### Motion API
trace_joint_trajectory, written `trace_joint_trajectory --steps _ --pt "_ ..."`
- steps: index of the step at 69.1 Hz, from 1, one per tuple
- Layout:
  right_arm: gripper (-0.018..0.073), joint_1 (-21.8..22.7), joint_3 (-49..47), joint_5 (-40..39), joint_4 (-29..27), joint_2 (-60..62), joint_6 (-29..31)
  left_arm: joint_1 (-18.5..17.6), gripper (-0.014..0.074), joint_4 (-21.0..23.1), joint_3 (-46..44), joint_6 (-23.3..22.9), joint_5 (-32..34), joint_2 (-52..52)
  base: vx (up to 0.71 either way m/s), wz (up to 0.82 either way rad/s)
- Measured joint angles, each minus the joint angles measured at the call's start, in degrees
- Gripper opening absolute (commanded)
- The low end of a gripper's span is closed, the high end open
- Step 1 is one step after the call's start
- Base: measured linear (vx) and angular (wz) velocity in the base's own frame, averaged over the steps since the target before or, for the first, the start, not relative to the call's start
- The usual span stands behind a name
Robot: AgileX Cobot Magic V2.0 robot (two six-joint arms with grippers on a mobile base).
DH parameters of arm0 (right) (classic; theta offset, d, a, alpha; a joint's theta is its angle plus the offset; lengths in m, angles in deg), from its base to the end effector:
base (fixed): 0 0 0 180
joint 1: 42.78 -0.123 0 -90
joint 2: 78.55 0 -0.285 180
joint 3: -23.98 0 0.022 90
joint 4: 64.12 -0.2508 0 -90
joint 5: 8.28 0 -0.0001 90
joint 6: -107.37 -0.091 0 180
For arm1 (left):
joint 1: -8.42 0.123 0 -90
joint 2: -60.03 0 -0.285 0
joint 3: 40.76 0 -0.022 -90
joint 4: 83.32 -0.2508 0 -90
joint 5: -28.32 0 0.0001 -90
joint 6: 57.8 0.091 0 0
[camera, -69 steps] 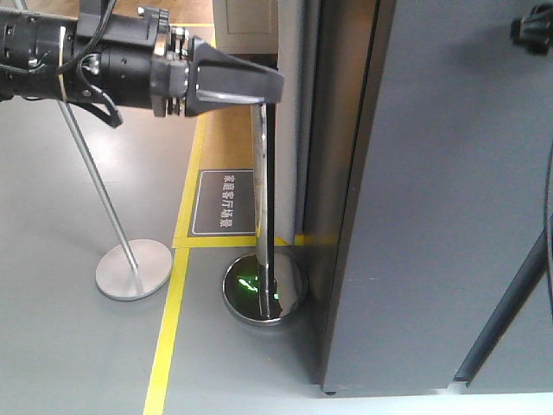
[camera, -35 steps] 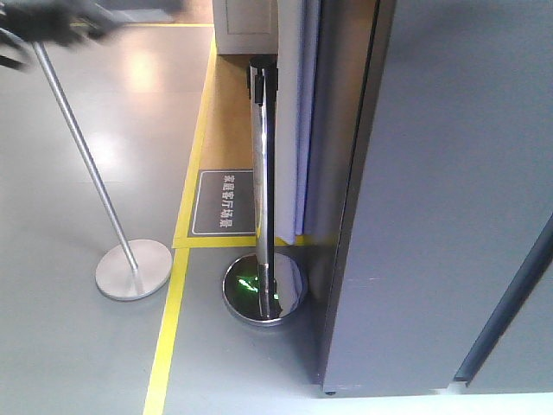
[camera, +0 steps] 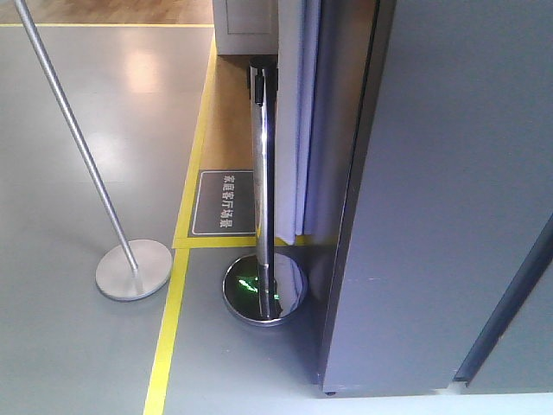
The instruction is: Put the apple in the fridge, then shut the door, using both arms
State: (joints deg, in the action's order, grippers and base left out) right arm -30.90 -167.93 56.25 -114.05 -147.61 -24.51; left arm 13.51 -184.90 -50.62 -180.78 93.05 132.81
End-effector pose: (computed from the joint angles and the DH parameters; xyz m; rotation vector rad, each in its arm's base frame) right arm 0.1680 0.0289 0.5204 -0.6324 1.7296 0.3345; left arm 0.1776 -0.0651 0.5320 0.7210 1.4281 -0.8401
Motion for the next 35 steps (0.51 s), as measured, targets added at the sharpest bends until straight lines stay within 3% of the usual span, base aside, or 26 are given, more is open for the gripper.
trace_joint_trajectory --steps 9,20,27,35 --pt "-0.0005 0.0 16.5 -7.5 -4.3 9.2 5.2 0.0 -0.0008 0.0 0.1 0.0 -0.7 -2.5 0.00 0.00" --pt "-0.0005 0.0 30.9 -17.1 -4.4 21.6 7.8 0.0 -0.0008 0.1 4.1 0.0 -12.2 -6.3 0.00 0.00" --pt "-0.0005 0.0 37.4 -18.9 -3.7 26.8 8.0 0.0 -0.0008 1.0 8.8 0.0 -19.5 -8.5 0.00 0.00" --pt "-0.0005 0.0 43.8 -19.2 -2.9 31.3 8.0 0.1 -0.0008 0.4 16.0 0.0 -22.7 -11.4 0.00 0.00"
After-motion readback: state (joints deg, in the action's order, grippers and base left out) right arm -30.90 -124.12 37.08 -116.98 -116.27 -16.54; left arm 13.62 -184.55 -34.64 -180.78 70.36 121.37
